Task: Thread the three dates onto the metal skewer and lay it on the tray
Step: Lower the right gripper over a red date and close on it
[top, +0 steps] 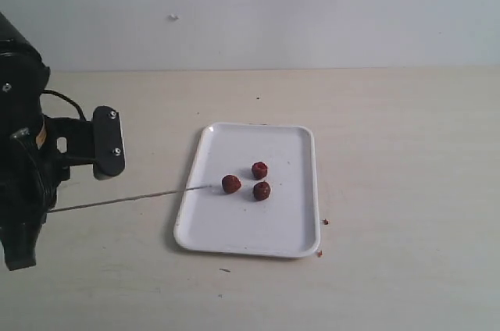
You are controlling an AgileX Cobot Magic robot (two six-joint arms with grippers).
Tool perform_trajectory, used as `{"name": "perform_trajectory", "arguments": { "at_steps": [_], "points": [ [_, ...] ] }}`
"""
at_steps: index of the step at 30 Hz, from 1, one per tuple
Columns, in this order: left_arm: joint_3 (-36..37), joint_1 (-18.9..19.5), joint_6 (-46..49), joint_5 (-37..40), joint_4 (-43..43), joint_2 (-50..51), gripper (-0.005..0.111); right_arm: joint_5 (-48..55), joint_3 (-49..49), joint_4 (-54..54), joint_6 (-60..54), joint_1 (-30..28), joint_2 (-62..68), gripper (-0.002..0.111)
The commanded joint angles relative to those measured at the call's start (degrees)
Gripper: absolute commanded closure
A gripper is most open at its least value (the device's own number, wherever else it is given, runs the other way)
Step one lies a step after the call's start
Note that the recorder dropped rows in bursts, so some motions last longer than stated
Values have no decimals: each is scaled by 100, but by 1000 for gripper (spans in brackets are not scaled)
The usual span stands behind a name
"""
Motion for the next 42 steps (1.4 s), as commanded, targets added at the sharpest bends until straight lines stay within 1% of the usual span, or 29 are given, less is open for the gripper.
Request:
{"name": "perform_trajectory", "arguments": {
  "at_steps": [1, 2, 4, 6, 9, 13, 14, 17, 19, 20, 21, 22, 23, 25, 27, 28, 29, 30, 32, 34, 36, 37, 39, 42],
  "points": [
    [25, 816, -168, -472, -620, -62, 107, 809, -172, 224, 267, 19, -31, 108],
    [35, 987, -114, -511, -697, -62, 107, 809, -188, 224, 344, 19, -13, 108],
    [115, 1210, 199, -622, -831, -62, 107, 591, -188, 224, 394, 19, 138, 108],
    [241, 1346, 635, -891, -885, -62, 107, 284, -188, 224, 549, 19, 391, 108],
    [505, 1363, 1192, -1521, -899, -62, 107, -326, -263, 224, 769, 19, 931, 108],
    [758, 1363, 1595, -2372, -899, -62, 107, -430, -839, 64, 796, 19, 1977, 108],
    [796, 1363, 1656, -2647, -899, -62, 107, -430, -1236, -174, 740, 19, 2714, 108],
    [796, 1363, 1667, -2716, -868, -62, 107, -356, -2130, -784, 601, 19, 4355, 108],
    [796, 1363, 1667, -2716, -868, -62, 107, 153, -3081, -1477, 553, 19, 5465, 108],
    [796, 1363, 1667, -2716, -868, -62, 107, 613, -3656, -2037, 531, 86, 6088, 108],
    [796, 1363, 1667, -2716, -868, -62, 107, 854, -3981, -2390, 481, 157, 6413, 108],
    [796, 1363, 1667, -2716, -868, -62, 107, 1239, -4550, -2763, 228, 383, 7019, 108],
    [796, 1363, 1667, -2759, -868, -62, 107, 1430, -5046, -2775, -115, 630, 7470, 108],
    [796, 1363, 1667, -2769, -868, -62, 107, 1768, -5500, -2775, -799, 989, 8018, 108],
    [799, 1363, 1667, -2746, -868, -62, 107, 2509, -6082, -2775, -1950, 1471, 8569, 108],
    [799, 1363, 1653, -2650, -902, -62, 107, 3253, -6602, -2568, -2797, 1816, 9127, 108],
    [799, 1363, 1653, -2578, -902, -62, 107, 3732, -6906, -2328, -3430, 1994, 9401, 108],
    [799, 1363, 1653, -2459, -902, -62, 107, 4862, -7435, -1824, -4935, 2330, 9874, 108],
    [799, 1363, 1631, -2322, -902, -62, 107, 5754, -7974, -1261, -6449, 2524, 10309, 108],
    [799, 1363, 1631, -2177, -902, -62, 107, 6058, -8399, -676, -7153, 2585, 10687, 108],
    [799, 1363, 1631, -2008, -902, -62, 107, 6069, -8896, 0, -7563, 2585, 11106, 108],
    [799, 1363, 1631, -1949, -880, -62, 107, 6155, -9228, 484, -7929, 2585, 11422, 104],
    [799, 1363, 1631, -1949, -868, -62, 107, 6193, -9582, 819, -8255, 2585, 11700, 95],
    [799, 1363, 1631, -1862, -772, -62, 107, 6193, -9959, 1338, -8606, 2585, 12046, 73]
  ]
}}
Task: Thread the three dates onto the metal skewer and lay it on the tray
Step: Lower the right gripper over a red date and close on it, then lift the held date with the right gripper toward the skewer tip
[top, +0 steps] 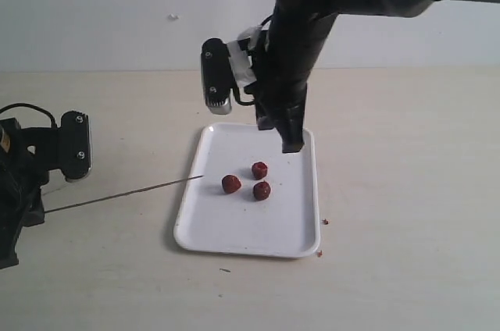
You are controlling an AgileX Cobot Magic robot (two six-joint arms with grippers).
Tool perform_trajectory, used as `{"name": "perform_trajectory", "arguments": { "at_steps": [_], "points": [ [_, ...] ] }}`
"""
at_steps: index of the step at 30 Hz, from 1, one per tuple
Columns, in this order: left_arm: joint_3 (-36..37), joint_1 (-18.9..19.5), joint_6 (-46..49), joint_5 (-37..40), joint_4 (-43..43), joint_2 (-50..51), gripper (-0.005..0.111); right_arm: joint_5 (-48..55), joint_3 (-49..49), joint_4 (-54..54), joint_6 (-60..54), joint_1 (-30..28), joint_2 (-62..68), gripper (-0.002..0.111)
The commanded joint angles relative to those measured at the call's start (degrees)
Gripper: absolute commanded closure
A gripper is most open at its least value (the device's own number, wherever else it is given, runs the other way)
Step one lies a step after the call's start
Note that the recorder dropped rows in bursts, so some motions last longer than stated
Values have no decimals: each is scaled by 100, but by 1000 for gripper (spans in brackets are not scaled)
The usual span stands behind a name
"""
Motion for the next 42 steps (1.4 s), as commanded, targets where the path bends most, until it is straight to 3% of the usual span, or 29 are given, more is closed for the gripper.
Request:
{"name": "perform_trajectory", "arguments": {
  "at_steps": [1, 4, 17, 32, 42],
  "points": [
    [30, 14, -63, 197, 74, -52, 107, 75, -536, 880, -694, 10, 449, 66],
    [30, 14, -88, 358, 74, -52, 107, 103, -624, 1118, -747, 21, 663, 54],
    [30, 24, -234, 393, 74, -52, 107, 115, -634, 165, -356, 413, 1407, 54],
    [30, 24, -234, 393, 74, -52, 107, -90, -638, 165, -356, 411, 1704, 54],
    [30, 24, -235, 293, 74, -52, 107, -128, -647, 165, -356, 411, 1693, 81]
  ]
}}
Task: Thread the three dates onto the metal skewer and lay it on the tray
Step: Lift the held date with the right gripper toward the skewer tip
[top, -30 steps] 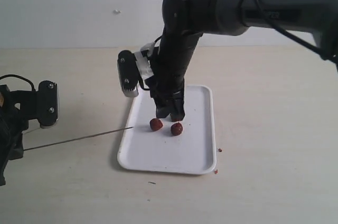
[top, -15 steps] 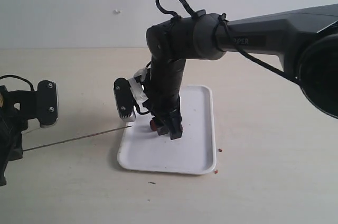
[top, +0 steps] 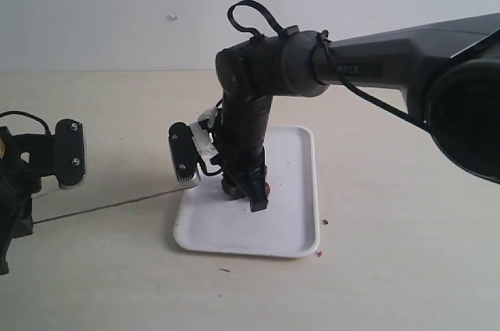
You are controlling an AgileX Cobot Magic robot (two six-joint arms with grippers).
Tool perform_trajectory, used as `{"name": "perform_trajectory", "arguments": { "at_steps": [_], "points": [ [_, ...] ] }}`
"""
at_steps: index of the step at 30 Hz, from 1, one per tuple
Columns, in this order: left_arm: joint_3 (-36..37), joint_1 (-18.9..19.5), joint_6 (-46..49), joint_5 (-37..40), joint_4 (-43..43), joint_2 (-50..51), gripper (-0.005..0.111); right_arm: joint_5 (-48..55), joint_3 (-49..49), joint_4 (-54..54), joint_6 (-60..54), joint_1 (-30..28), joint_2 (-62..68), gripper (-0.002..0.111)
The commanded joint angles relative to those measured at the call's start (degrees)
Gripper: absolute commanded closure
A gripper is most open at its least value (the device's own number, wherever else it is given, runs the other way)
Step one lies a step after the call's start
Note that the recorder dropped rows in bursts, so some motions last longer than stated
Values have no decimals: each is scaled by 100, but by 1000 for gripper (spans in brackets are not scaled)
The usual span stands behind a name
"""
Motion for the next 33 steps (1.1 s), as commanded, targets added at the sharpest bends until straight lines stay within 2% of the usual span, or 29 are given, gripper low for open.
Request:
{"name": "perform_trajectory", "arguments": {
  "at_steps": [1, 13, 16, 21, 26, 27, 33],
  "points": [
    [12, 14, -46, -103, -12, -52, 107, -52, -14, 0, 13, 13, 33, 82],
    [12, 14, -46, -409, -24, -52, 107, -49, -14, 0, 673, 13, -267, 83],
    [12, 14, -269, -465, -248, -52, 107, -166, -14, 0, 1852, 13, -360, 83],
    [12, 14, -1544, -522, -338, -52, 107, -412, -359, -100, 4762, 13, -457, 83],
    [12, 14, -2778, -466, -394, -52, 107, -437, -624, -100, 6831, 13, -462, 83],
    [12, 14, -3235, -482, -586, -52, 107, -564, -636, -76, 7570, 13, -471, 83],
    [12, 1, -3367, -483, -1597, -52, 107, -1262, -636, 32, 9290, 13, -471, 83]
  ]
}}
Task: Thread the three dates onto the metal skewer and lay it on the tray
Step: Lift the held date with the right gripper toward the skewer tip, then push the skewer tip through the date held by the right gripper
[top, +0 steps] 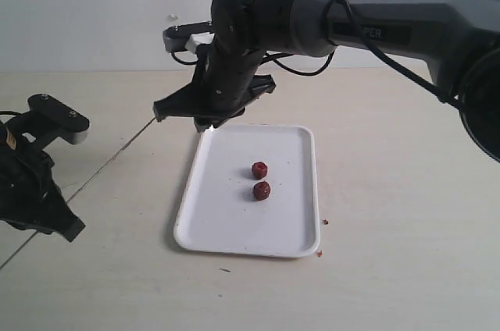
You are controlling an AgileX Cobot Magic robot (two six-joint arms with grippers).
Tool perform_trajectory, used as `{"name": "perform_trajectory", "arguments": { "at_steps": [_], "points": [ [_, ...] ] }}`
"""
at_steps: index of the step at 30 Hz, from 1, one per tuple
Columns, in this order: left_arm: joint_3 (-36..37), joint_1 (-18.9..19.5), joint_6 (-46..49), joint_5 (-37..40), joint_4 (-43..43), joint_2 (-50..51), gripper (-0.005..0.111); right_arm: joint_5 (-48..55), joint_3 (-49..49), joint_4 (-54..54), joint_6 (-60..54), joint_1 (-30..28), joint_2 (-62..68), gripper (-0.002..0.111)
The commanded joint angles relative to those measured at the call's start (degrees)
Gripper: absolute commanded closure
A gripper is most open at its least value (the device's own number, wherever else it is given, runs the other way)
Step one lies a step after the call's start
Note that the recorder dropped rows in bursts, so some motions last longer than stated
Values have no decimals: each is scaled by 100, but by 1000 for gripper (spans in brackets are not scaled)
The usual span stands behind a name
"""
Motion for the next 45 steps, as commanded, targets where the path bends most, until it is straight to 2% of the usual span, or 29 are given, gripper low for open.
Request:
{"name": "perform_trajectory", "arguments": {
  "at_steps": [1, 12, 19, 35, 45],
  "points": [
    [23, 1, -169, 10, -709, -52, 107, -561, -60, 32, 1257, 10, -61, 83],
    [49, 1, -55, 39, -1837, -52, 107, -1240, -60, 158, 1829, 10, -61, 83],
    [49, 1, 842, 206, -2784, -52, 107, -1571, -60, 270, 2117, 10, -61, 83],
    [49, -8, 942, -398, -3384, -52, 107, -1574, -60, 270, 2104, 10, -61, 83],
    [49, -8, 951, -487, -3419, -52, 107, -1563, -60, 270, 1958, 10, -61, 83]
  ]
}}
